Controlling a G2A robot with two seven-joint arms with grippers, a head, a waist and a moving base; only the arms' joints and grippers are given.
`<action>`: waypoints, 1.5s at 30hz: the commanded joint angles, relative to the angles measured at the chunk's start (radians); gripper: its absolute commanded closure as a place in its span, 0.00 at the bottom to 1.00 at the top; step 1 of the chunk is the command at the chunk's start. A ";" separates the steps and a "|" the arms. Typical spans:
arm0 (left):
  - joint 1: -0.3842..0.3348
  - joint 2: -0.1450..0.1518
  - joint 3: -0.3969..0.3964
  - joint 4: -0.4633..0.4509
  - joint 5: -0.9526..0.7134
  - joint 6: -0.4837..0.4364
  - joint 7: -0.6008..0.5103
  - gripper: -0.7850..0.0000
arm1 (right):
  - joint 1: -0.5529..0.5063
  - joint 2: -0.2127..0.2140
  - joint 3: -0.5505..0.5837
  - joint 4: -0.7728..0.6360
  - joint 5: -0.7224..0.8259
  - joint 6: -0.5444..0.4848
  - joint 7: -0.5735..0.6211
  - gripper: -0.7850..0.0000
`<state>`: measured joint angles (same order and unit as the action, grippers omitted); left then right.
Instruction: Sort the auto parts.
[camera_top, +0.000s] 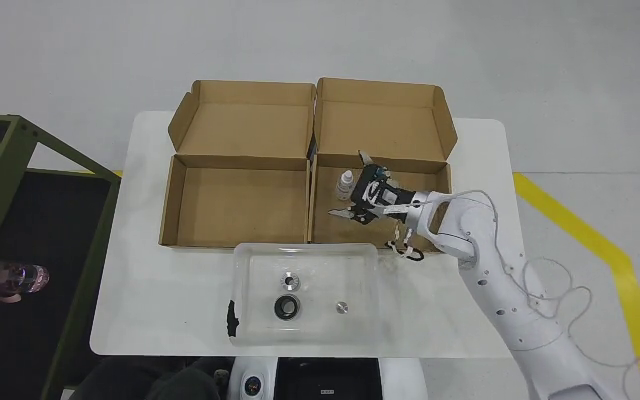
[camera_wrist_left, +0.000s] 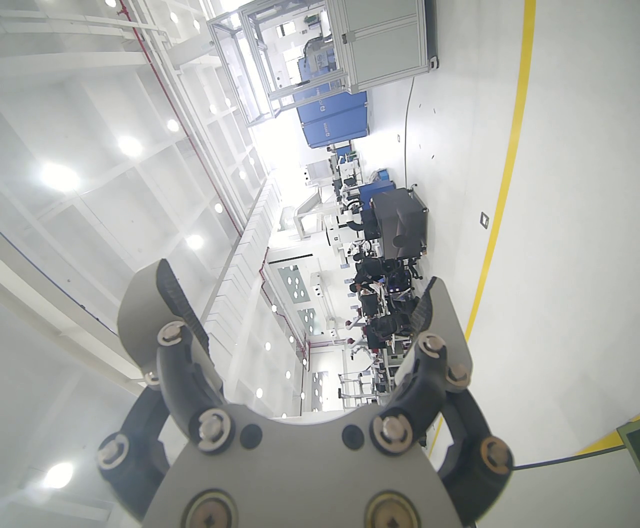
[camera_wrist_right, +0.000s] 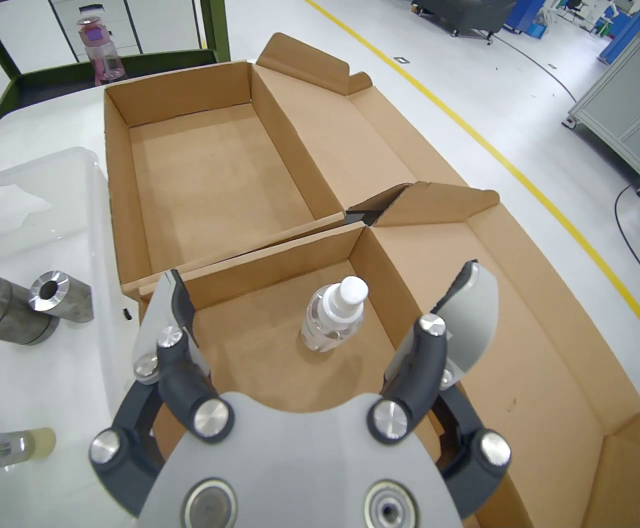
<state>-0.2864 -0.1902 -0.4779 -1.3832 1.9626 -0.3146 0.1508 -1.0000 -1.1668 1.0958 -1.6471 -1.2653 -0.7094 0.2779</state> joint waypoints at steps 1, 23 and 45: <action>0.000 0.000 0.000 0.000 0.000 0.000 0.000 0.00 | -0.025 0.007 0.006 -0.040 0.028 -0.061 0.035 0.00; 0.000 0.000 0.000 0.000 0.000 0.000 0.000 0.00 | -0.312 0.068 0.080 -0.418 0.007 -0.183 0.277 0.00; 0.000 0.000 0.000 0.000 0.000 0.000 0.000 0.00 | -0.314 0.090 -0.068 -0.484 -0.086 -0.248 0.528 0.00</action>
<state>-0.2864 -0.1902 -0.4779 -1.3832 1.9626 -0.3146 0.1508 -1.3178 -1.0768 1.0399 -2.1316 -1.3434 -0.9571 0.7957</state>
